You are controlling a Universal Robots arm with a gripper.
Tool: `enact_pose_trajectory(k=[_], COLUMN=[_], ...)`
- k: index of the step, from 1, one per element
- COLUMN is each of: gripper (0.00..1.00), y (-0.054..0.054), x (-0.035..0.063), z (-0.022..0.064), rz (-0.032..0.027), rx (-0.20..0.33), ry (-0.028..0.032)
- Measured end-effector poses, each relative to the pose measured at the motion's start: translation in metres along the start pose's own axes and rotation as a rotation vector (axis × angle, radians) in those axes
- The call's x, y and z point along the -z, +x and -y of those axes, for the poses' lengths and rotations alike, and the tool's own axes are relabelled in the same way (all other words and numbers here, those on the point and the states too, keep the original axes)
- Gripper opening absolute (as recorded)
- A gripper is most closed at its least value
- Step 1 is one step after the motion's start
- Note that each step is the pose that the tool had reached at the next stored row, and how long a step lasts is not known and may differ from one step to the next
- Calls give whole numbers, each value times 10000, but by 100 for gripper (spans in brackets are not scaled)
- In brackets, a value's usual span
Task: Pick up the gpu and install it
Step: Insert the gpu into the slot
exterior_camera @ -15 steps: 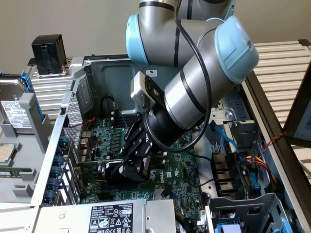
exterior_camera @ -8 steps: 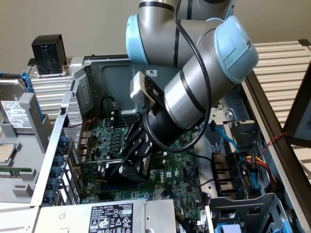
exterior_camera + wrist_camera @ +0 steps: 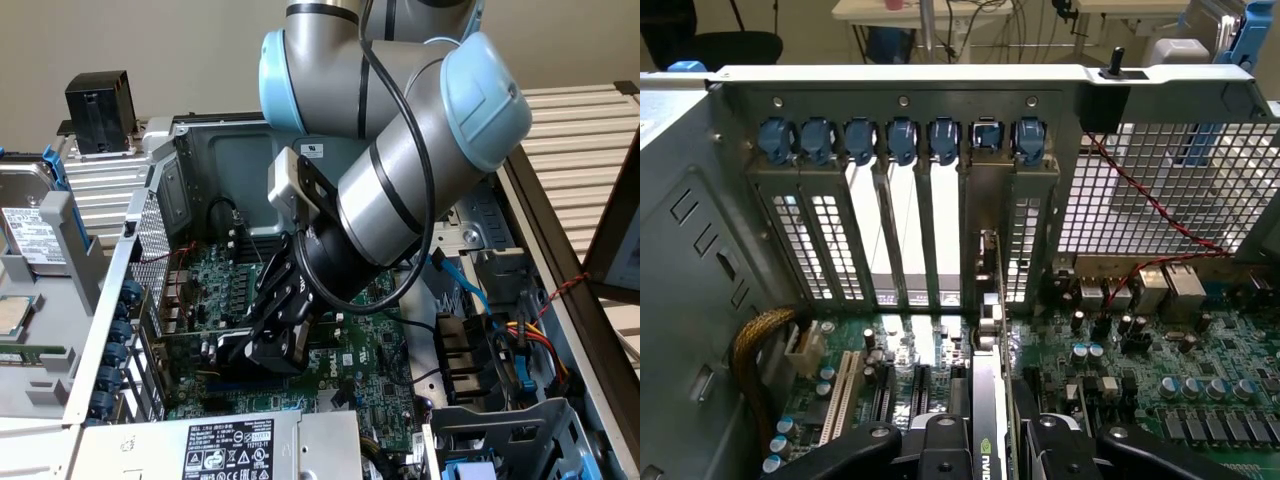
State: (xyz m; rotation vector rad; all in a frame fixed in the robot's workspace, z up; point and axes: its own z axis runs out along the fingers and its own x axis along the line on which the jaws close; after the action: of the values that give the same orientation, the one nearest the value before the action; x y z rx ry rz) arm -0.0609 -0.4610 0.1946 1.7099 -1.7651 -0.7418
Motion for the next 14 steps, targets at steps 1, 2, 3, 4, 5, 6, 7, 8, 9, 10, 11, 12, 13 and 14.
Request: enact_pose_trajectory(k=[1, 2, 3, 4, 5, 6, 7, 8, 9, 10, 11, 12, 13, 14], gripper=[27, 27, 27, 27, 27, 27, 27, 27, 27, 27, 27, 27, 27, 27], y=[0, 0, 0, 0, 0, 0, 0, 0, 0, 0, 0, 0, 0, 0], x=[0, 0, 0, 0, 0, 0, 0, 0, 0, -1, -2, -3, -3, -4], z=[0, 0, 0, 0, 0, 0, 0, 0, 0, 0, 0, 1, 1, 1], rz=[-4, -10, -16, -23, -29, -34, -36, -37, -37, -37, -37, -37, -37, -38], rx=[7, 13, 20, 27, 33, 37, 38, 39, 39, 39, 39, 39, 38, 38], ry=[0, 0, 1, 1, 1, 1, 1, 1, 3, 4, 5, 7, 9, 11])
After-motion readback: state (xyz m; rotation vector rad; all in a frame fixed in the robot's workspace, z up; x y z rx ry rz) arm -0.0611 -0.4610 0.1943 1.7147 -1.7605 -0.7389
